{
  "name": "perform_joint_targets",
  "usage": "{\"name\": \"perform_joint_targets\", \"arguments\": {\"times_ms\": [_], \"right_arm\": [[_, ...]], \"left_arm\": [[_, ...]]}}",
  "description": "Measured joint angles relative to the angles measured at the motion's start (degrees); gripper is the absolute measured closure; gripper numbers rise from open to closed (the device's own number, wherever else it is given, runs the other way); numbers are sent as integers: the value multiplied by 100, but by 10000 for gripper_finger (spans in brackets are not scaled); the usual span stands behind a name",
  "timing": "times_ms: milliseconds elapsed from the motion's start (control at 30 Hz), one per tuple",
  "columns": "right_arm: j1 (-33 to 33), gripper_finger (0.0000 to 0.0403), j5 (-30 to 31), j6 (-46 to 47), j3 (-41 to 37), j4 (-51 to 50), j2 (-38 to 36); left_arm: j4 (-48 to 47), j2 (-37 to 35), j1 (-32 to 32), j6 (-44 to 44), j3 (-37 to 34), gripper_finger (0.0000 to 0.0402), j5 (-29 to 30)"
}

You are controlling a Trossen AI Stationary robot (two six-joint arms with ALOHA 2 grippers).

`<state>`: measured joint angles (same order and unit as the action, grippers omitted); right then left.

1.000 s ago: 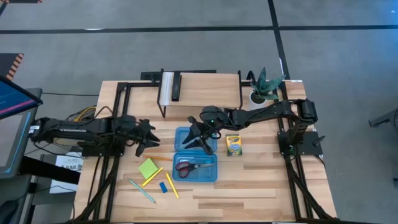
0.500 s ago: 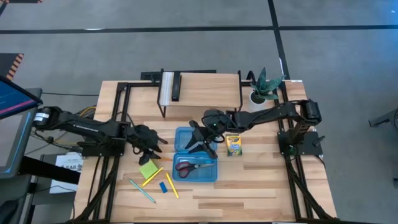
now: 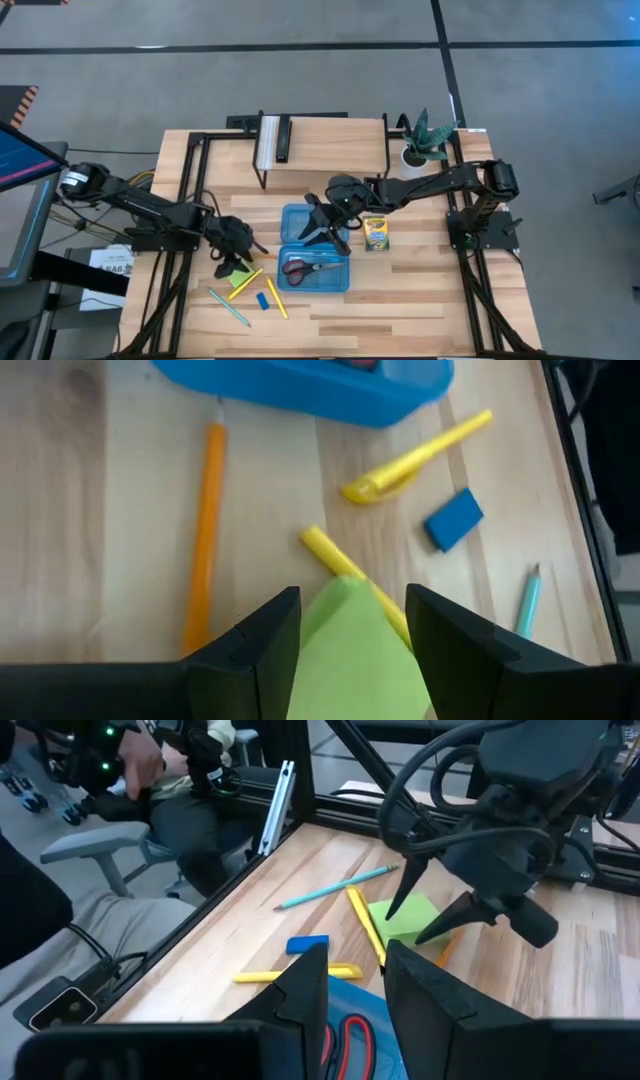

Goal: Pack school essentials
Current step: Put the green sticky notes into the blue supply box

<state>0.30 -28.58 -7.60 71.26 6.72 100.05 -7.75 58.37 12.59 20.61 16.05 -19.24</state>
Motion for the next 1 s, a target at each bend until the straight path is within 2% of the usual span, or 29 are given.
{"name": "perform_joint_targets", "arguments": {"times_ms": [233, 433, 633, 1000], "right_arm": [[0, 283, 2, -2, -2, -19, 4], [0, 283, 5, 1, 0, -28, 7], [0, 283, 11, -17, 0, -29, 7], [0, 283, 11, -39, -1, -41, 8]], "left_arm": [[-393, 84, 159, -447, 0, 232, 351], [-371, 379, 214, -745, 0, 232, 360], [-250, 414, 214, -960, 21, 232, 639], [-894, 428, 214, -986, 231, 233, 589]]}}
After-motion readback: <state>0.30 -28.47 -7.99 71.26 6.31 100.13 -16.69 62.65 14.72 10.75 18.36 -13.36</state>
